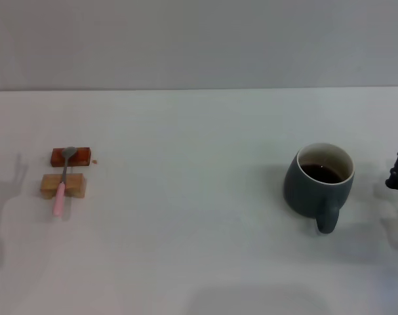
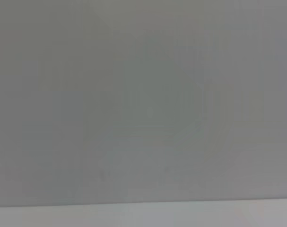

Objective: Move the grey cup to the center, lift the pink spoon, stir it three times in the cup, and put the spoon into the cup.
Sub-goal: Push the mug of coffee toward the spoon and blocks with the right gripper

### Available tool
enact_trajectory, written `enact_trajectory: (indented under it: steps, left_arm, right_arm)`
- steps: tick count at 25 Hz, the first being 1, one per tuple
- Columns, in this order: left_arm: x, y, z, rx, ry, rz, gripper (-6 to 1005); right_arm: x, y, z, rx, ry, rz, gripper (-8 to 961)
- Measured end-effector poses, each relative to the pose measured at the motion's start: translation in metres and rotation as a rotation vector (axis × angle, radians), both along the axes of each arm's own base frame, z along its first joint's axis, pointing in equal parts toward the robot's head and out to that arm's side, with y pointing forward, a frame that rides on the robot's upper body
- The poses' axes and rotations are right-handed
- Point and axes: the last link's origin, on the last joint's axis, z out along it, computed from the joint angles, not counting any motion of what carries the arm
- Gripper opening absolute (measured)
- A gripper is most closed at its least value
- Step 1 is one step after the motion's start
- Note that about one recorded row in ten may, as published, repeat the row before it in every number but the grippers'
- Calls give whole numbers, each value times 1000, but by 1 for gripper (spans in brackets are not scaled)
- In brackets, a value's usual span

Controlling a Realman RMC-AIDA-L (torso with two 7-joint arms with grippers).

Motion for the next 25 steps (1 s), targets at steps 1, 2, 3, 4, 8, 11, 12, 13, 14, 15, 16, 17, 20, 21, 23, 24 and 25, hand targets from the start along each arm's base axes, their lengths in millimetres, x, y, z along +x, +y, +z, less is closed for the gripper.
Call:
enact_trajectory:
  steps: [1, 2, 3, 4, 8, 11, 12, 13, 14, 15, 16, 17, 20, 21, 23, 24, 25]
  left_arm:
    - [0, 0, 0, 0, 0, 0, 846]
    - [0, 0, 0, 0, 0, 0, 846]
    - [0, 0, 0, 0, 0, -1, 846]
    - [0, 0, 0, 0, 0, -1, 846]
    - [0, 0, 1, 2, 0, 0, 845]
    - [-1, -1, 1, 5, -1, 5, 845]
    - [-1, -1, 1, 5, -1, 5, 845]
    - [-2, -1, 1, 6, -1, 5, 845]
    - [-2, -1, 1, 6, -1, 6, 845]
    - [-2, -1, 2, 7, -1, 7, 845]
    - [-2, -1, 2, 7, -1, 7, 845]
    - [-2, -1, 2, 6, -1, 7, 845]
    - [-1, 0, 1, 5, -2, 6, 845]
    - [-1, 0, 1, 5, -2, 6, 844]
    - [-1, 0, 1, 4, -2, 5, 844]
    - [-1, 0, 1, 3, -2, 4, 844]
    - [0, 1, 1, 2, -2, 3, 844]
  right_arm:
    - [-1, 0, -1, -5, 0, 4, -1]
    - [-2, 0, -2, -8, 0, 7, -1]
    - [-2, 0, -2, -10, -1, 10, -1]
    - [-2, 0, -2, -10, -1, 10, -1]
    - [-2, 1, -2, -11, -1, 10, -2]
    - [0, 0, -1, -9, 0, 5, -2]
    - [0, 0, -1, -9, 0, 5, -2]
    - [0, -1, -1, -9, -1, 5, -2]
    - [0, -1, -1, -9, -1, 5, -2]
    - [0, -1, -1, -10, -2, 5, -2]
    - [0, -1, -1, -10, -2, 5, -2]
    - [0, -1, -1, -10, -2, 5, -2]
    - [0, -1, -1, -10, -2, 5, -2]
    - [0, -1, -1, -10, -2, 5, -2]
    - [0, -1, -1, -10, -2, 6, -2]
    - [0, -1, -1, -10, -1, 6, -2]
    - [-1, 0, -1, -10, -1, 7, -2]
